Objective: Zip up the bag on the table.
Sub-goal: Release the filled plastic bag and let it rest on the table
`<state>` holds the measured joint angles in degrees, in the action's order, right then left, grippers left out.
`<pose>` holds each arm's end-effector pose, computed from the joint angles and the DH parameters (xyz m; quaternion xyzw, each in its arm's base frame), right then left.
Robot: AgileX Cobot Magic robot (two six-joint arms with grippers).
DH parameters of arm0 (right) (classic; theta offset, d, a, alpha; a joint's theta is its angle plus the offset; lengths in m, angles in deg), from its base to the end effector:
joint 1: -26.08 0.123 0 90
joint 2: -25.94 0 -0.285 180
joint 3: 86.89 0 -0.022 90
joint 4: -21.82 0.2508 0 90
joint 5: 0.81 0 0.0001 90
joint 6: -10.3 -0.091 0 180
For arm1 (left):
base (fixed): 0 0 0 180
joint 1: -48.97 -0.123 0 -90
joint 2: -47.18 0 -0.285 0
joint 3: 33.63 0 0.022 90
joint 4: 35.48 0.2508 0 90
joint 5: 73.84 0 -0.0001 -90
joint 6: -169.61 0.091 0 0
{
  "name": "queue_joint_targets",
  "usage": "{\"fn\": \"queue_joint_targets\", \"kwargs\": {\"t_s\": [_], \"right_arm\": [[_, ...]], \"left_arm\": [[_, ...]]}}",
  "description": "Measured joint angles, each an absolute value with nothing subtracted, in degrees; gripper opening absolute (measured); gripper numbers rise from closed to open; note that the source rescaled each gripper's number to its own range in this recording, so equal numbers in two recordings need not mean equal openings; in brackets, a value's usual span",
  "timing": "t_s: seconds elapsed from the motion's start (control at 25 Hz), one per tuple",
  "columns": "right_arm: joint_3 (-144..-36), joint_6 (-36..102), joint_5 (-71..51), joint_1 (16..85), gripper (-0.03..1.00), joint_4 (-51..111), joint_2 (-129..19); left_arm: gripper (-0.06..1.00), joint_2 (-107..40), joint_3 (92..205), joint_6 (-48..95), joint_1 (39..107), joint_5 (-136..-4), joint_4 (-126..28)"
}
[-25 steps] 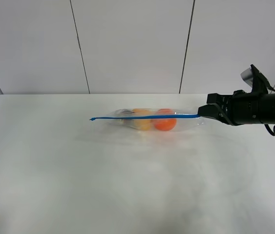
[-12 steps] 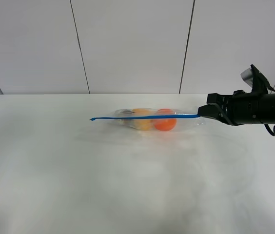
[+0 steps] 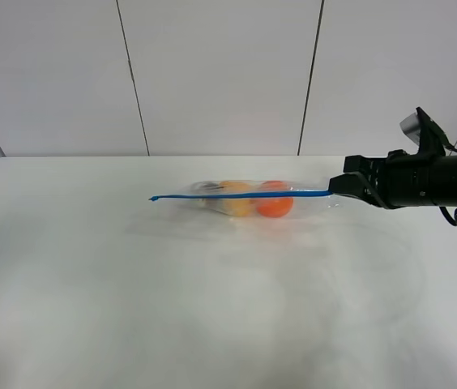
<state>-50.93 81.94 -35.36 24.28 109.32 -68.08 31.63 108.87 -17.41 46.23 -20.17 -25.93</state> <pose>0.2837 0.0428 0.2132 0.0097 0.8798 0.3148 0.3561 -0.0014 0.0121 0.3423 -0.0685 0.7967 0.0610 0.5974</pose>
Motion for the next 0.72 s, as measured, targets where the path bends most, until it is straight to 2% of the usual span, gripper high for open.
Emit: {"fn": "queue_joint_targets", "kwargs": {"t_s": [0.36,0.72], "right_arm": [[-50.9,81.9,-35.4,24.3,0.00,109.0,-68.1],[-50.9,81.9,-35.4,24.3,0.00,108.6,-68.1]], "left_arm": [[0.76,39.3,108.9,-17.1,46.2,-15.8,-26.3],[0.76,39.7,105.8,-14.6,46.2,-13.7,-30.7]]}}
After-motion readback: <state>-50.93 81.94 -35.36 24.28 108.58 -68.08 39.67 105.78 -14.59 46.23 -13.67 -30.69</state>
